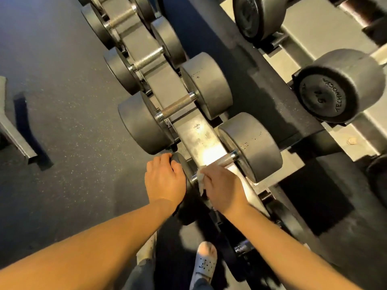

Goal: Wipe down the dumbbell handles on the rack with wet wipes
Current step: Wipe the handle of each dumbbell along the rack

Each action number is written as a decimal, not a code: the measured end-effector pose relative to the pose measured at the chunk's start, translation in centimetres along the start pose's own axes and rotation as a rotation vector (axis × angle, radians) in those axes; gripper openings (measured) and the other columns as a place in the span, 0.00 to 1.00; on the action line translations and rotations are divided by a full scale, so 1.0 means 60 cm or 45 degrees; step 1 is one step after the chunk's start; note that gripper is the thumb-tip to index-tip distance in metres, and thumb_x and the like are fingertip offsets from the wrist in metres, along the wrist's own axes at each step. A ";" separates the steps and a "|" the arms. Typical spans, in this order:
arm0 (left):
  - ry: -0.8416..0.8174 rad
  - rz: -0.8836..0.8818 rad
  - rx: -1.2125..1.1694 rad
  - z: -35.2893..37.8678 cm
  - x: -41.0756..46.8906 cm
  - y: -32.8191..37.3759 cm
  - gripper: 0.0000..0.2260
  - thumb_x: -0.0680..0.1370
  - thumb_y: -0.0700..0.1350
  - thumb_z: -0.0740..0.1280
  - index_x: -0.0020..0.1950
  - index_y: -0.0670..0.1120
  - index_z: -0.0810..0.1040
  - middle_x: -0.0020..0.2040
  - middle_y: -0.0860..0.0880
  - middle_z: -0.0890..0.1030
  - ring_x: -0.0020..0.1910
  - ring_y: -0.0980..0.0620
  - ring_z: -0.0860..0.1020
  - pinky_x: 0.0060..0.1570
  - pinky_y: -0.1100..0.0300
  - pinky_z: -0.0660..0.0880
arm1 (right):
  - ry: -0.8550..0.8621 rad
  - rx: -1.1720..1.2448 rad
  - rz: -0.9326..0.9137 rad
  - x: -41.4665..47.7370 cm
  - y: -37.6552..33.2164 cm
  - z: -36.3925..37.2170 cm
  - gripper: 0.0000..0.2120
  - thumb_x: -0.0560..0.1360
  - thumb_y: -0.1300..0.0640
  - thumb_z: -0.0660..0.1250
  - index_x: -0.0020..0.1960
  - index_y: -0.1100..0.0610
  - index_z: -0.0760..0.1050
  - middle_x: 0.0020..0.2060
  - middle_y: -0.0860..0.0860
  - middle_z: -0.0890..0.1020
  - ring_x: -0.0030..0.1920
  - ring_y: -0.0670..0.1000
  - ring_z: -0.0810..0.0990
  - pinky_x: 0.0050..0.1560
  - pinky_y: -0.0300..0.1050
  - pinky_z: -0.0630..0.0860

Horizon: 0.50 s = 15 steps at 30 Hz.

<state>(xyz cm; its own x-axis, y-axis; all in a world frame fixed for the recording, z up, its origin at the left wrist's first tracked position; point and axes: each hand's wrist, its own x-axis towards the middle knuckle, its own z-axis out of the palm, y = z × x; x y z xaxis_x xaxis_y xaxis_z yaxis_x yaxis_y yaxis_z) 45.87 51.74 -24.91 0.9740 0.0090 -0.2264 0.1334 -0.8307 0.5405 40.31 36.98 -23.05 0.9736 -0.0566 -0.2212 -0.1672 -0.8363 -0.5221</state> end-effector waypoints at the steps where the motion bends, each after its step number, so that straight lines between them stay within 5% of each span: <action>1: -0.033 0.106 0.065 -0.005 0.004 -0.002 0.19 0.83 0.48 0.53 0.68 0.45 0.77 0.62 0.45 0.79 0.62 0.44 0.74 0.60 0.47 0.71 | 0.050 0.150 0.130 -0.007 -0.008 0.003 0.09 0.82 0.59 0.62 0.50 0.54 0.81 0.48 0.49 0.82 0.50 0.49 0.80 0.53 0.45 0.78; 4: -0.194 0.591 0.221 -0.025 0.029 -0.008 0.22 0.81 0.50 0.51 0.67 0.44 0.78 0.59 0.46 0.79 0.60 0.43 0.76 0.62 0.45 0.72 | 0.305 0.623 0.471 -0.005 -0.020 0.008 0.08 0.81 0.60 0.65 0.50 0.57 0.84 0.47 0.51 0.84 0.49 0.48 0.81 0.55 0.45 0.77; 7: -0.473 0.862 0.104 -0.052 0.048 0.019 0.18 0.84 0.51 0.57 0.73 0.50 0.74 0.58 0.50 0.77 0.56 0.48 0.77 0.57 0.50 0.74 | 0.499 1.166 0.706 0.016 -0.029 0.000 0.13 0.78 0.62 0.69 0.43 0.73 0.79 0.41 0.70 0.80 0.43 0.54 0.77 0.48 0.52 0.75; 10: -0.652 1.061 0.033 -0.061 0.050 0.048 0.18 0.83 0.51 0.64 0.74 0.57 0.71 0.58 0.54 0.78 0.53 0.54 0.76 0.52 0.57 0.75 | 0.451 1.831 0.890 0.022 -0.053 -0.036 0.10 0.77 0.61 0.63 0.47 0.69 0.76 0.44 0.67 0.76 0.40 0.59 0.75 0.44 0.51 0.74; 13: -0.642 1.154 -0.011 -0.056 0.073 0.064 0.11 0.84 0.52 0.62 0.65 0.56 0.78 0.55 0.57 0.80 0.51 0.57 0.77 0.51 0.59 0.76 | 0.265 1.720 1.003 0.005 -0.050 -0.058 0.13 0.82 0.59 0.60 0.52 0.64 0.82 0.48 0.61 0.86 0.50 0.60 0.85 0.59 0.57 0.80; 15: -0.625 1.173 0.010 -0.045 0.091 0.077 0.10 0.84 0.53 0.61 0.56 0.54 0.82 0.50 0.56 0.80 0.48 0.55 0.77 0.48 0.55 0.77 | 0.209 1.218 0.862 -0.013 -0.043 -0.078 0.12 0.81 0.60 0.60 0.52 0.62 0.82 0.45 0.59 0.86 0.50 0.62 0.84 0.58 0.62 0.80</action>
<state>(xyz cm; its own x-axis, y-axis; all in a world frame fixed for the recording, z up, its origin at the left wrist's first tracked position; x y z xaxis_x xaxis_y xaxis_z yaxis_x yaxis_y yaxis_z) 52.30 49.46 -21.46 0.5160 -0.8559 -0.0344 -0.6267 -0.4046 0.6660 40.69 36.64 -17.67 0.6384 -0.4590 -0.6178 -0.6371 0.1352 -0.7588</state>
